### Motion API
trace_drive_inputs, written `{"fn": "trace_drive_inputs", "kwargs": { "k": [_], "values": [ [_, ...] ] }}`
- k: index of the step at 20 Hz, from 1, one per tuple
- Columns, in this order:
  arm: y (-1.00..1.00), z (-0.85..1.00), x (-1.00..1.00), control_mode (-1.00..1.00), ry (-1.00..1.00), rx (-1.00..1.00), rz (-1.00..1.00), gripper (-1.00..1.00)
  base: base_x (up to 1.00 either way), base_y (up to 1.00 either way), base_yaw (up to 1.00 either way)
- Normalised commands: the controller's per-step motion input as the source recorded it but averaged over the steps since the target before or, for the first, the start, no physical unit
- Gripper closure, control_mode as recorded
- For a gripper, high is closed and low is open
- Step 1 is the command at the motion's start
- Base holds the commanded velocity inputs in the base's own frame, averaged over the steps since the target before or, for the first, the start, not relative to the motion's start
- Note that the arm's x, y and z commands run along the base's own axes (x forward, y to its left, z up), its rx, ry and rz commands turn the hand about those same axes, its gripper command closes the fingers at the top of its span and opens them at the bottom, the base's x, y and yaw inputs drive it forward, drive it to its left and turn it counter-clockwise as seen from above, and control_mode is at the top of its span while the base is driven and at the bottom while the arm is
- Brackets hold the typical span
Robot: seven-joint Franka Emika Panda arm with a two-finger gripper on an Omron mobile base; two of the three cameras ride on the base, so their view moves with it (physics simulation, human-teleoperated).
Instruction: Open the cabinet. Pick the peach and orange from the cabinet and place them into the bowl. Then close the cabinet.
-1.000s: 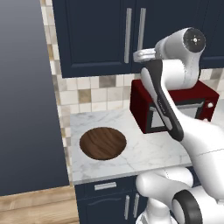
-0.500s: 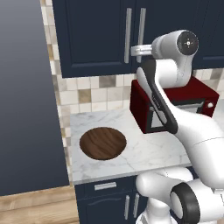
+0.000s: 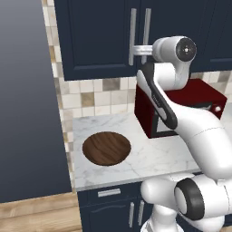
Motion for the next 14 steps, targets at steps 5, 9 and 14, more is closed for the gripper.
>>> {"fn": "trace_drive_inputs", "kwargs": {
  "k": [5, 9, 14],
  "values": [
    [0.0, 0.0, 0.47, -1.0, 0.0, 0.04, 0.0, -1.0, 0.0, 0.0, 0.0],
    [0.0, 0.0, 0.42, -1.0, 0.01, 0.0, -0.01, -1.0, 0.0, 0.0, 0.0],
    [0.0, 0.0, 0.3, -1.0, 0.02, 0.0, -0.01, -1.0, 0.0, 0.0, 0.0]
  ]
}}
